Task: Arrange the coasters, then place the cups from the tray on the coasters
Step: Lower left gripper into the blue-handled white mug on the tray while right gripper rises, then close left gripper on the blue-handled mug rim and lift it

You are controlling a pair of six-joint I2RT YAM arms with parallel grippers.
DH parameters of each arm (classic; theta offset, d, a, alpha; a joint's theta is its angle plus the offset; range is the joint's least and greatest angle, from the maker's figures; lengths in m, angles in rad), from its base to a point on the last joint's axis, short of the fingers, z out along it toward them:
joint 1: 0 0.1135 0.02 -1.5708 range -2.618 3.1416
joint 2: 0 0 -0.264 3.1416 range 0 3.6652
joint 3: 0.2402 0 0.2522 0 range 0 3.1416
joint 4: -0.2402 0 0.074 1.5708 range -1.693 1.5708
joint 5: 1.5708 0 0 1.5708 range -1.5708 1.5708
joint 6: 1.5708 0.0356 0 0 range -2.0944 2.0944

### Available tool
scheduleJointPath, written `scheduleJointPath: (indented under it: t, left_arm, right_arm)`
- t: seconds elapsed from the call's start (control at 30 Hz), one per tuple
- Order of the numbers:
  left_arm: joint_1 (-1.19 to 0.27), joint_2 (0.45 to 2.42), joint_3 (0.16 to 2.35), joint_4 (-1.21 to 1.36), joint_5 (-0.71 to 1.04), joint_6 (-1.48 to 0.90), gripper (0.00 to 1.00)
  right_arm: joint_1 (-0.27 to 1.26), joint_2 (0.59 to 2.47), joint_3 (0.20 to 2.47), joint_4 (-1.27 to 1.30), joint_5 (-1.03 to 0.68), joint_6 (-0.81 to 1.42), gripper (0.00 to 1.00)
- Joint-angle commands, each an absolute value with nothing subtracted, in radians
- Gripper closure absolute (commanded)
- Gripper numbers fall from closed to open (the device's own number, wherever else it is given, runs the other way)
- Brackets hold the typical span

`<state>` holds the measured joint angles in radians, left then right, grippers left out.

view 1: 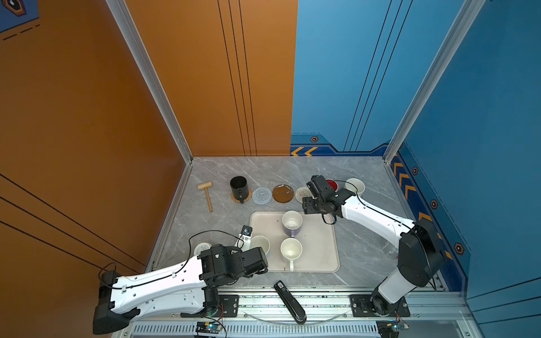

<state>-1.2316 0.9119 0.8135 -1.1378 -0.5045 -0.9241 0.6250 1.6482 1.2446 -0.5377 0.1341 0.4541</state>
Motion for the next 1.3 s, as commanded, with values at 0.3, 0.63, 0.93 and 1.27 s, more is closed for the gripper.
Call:
scheduleJointPath:
  t: [0.3,0.63,0.93,1.27]
  left_arm:
    - [-1.221,0.969,0.739,-1.006,-0.409,-0.887,0.30]
    - [-1.149,0.953,0.659,-0.885,-0.356,-0.856,0.35]
    - [-1.073,0.933,0.625,-0.810,-0.309,-0.807,0.41]
    - [-1.040,0.969,0.619,-0.772,-0.277,-0.771,0.50]
  right_arm:
    - [0.630,1.655,1.269,-0.538,0.132,0.477,0.25]
    - [0.627,1.652,1.272,-0.546,0.138,0.481,0.25]
    - [0.627,1.646,1.265,-0.552,0.143,0.487,0.25]
    - [0.623,1.641,1.258,-0.555,0.144,0.488,0.25]
